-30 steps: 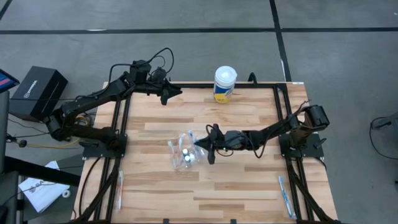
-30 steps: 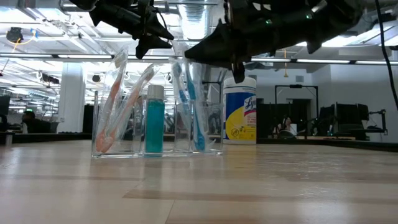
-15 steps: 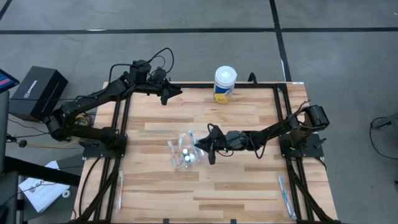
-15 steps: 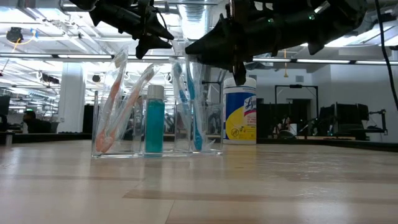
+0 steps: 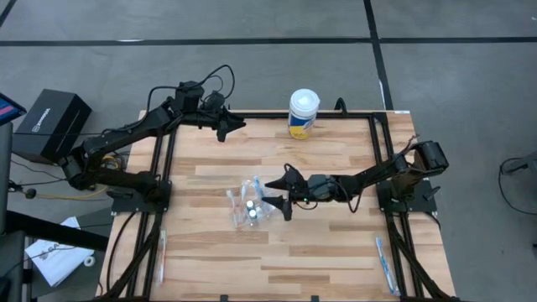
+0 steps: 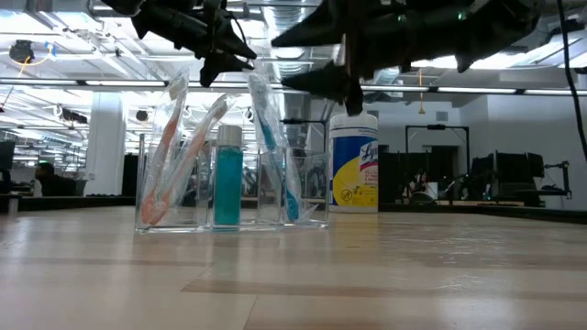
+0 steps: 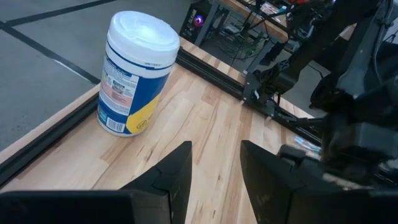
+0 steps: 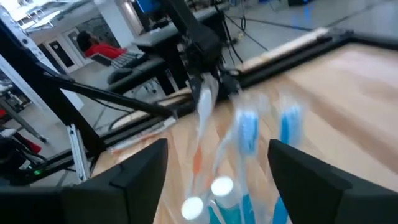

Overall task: Pick & Place toothbrushing station
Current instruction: Put the blue toothbrush into the transparent organizer

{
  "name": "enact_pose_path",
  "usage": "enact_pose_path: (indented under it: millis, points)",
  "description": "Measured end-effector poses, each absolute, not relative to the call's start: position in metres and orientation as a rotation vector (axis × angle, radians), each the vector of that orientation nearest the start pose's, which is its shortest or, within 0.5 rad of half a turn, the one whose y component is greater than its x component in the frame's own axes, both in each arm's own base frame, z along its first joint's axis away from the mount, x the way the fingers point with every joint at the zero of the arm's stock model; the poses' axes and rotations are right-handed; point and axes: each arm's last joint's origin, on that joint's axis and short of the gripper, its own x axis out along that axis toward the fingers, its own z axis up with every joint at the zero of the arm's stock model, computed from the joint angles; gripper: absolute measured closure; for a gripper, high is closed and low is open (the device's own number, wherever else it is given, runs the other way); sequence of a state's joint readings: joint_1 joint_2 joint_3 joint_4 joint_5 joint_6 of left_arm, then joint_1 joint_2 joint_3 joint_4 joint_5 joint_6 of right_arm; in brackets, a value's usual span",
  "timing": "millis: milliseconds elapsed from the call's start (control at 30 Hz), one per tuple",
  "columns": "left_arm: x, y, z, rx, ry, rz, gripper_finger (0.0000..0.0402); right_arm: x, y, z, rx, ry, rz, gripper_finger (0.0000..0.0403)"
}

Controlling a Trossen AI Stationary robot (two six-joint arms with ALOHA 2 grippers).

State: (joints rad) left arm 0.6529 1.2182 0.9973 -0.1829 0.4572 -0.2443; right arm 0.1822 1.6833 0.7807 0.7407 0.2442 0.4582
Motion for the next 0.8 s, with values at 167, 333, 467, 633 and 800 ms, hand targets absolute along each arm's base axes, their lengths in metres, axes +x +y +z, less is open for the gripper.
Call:
enact_pose_path:
  millis: [167, 333, 467, 633, 800]
  points:
    - [0.219, 0.151, 0.308, -0.472, 0.349, 0.238, 0.0271, 0.329, 0.048, 0.228, 0.399, 0.042, -0.089, 0.0141]
    - [0.220, 0.145, 0.291, -0.484, 0.395, 0.215, 0.0271, 0.319, 0.030, 0.265, 0.384, -0.008, -0.092, 0.0149]
    - [0.227, 0.135, 0.292, -0.470, 0.389, 0.168, 0.0271, 0.310, 0.013, 0.302, 0.389, -0.012, -0.106, 0.0158]
    - [0.235, 0.128, 0.297, -0.441, 0.339, 0.122, 0.0271, 0.301, -0.008, 0.338, 0.398, 0.092, -0.186, 0.0172]
    - [0.234, 0.129, 0.298, -0.434, 0.335, 0.126, 0.0271, 0.285, -0.024, 0.370, 0.541, 0.294, -0.314, 0.0181]
